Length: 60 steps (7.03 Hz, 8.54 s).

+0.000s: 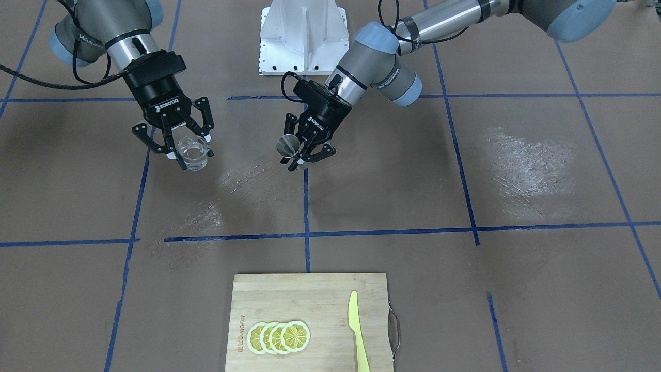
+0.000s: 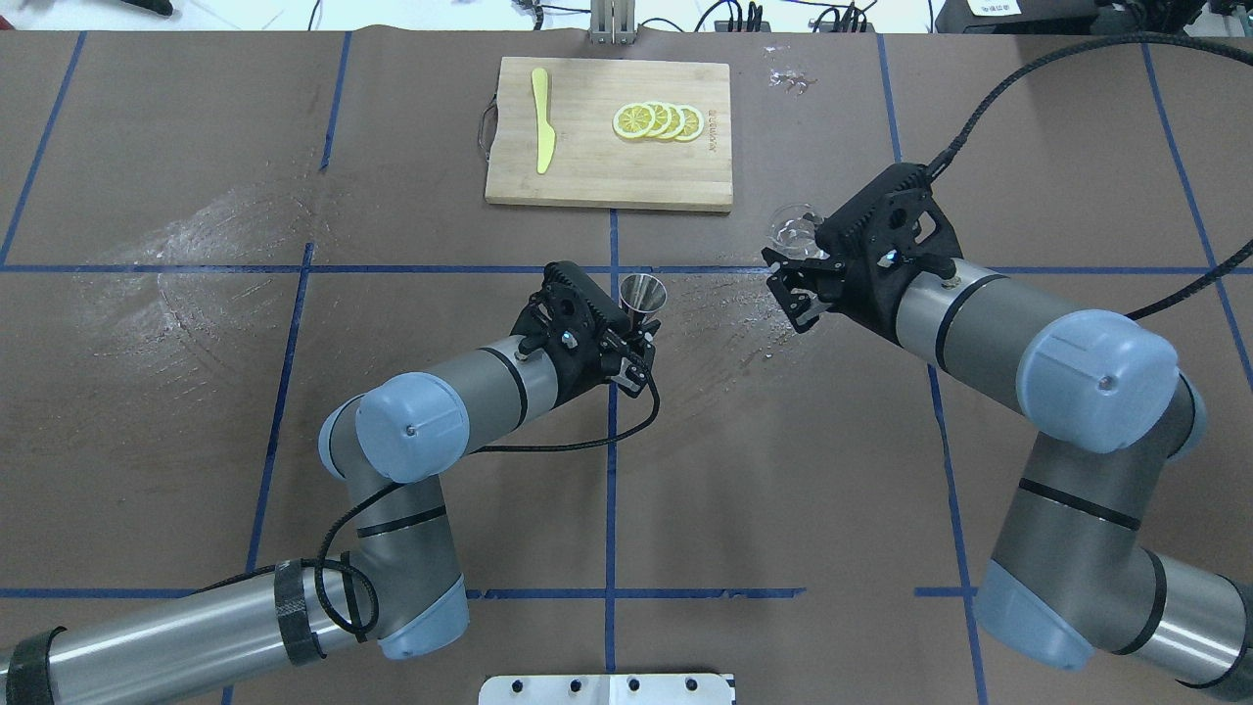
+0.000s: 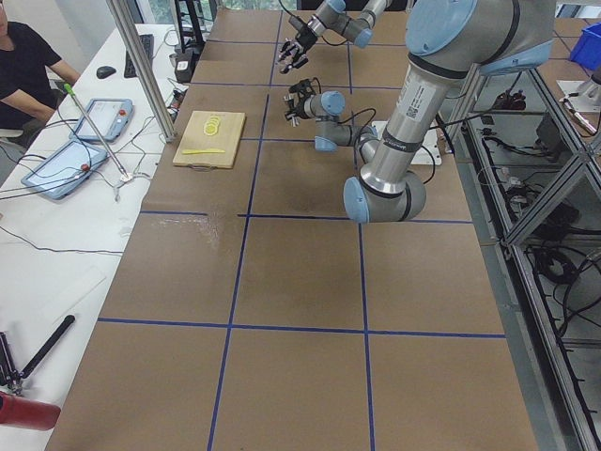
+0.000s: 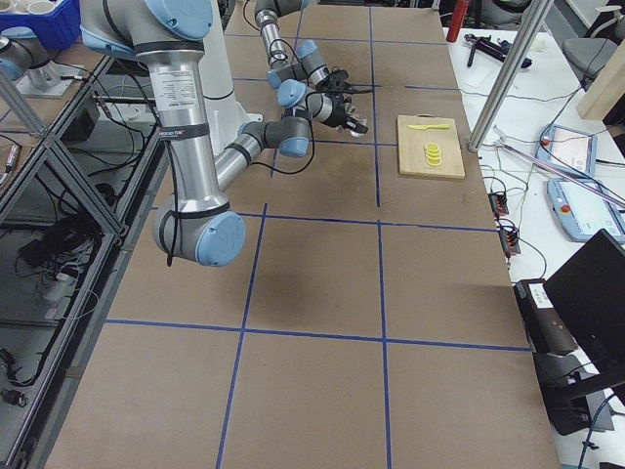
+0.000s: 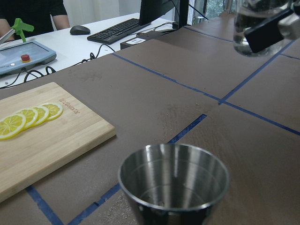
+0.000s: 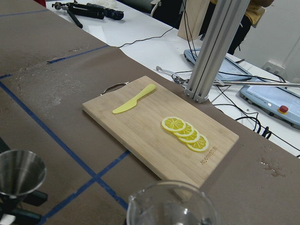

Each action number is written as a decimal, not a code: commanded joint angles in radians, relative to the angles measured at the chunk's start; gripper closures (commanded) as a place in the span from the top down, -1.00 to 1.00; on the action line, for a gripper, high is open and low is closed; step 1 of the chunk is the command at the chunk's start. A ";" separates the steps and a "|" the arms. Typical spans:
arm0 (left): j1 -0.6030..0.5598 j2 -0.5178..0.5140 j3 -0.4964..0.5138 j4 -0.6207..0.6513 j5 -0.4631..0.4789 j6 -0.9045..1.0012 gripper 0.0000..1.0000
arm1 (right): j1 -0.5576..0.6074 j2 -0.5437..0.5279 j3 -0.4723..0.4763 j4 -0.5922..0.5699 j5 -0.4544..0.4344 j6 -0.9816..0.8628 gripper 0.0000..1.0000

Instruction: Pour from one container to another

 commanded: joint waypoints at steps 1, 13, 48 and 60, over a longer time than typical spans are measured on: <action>0.000 -0.001 0.005 -0.001 -0.003 0.001 -1.00 | -0.023 0.055 0.025 -0.116 -0.003 -0.069 -1.00; 0.021 -0.019 0.034 -0.077 0.005 0.001 -1.00 | -0.095 0.192 0.022 -0.377 -0.116 -0.415 -1.00; -0.170 0.423 -0.185 -0.162 0.135 -0.054 -1.00 | -0.008 -0.114 0.251 -0.512 -0.213 0.747 -1.00; 0.138 0.762 -0.277 0.188 0.842 -0.916 -1.00 | -0.061 -0.362 0.085 -0.110 -0.360 0.864 -1.00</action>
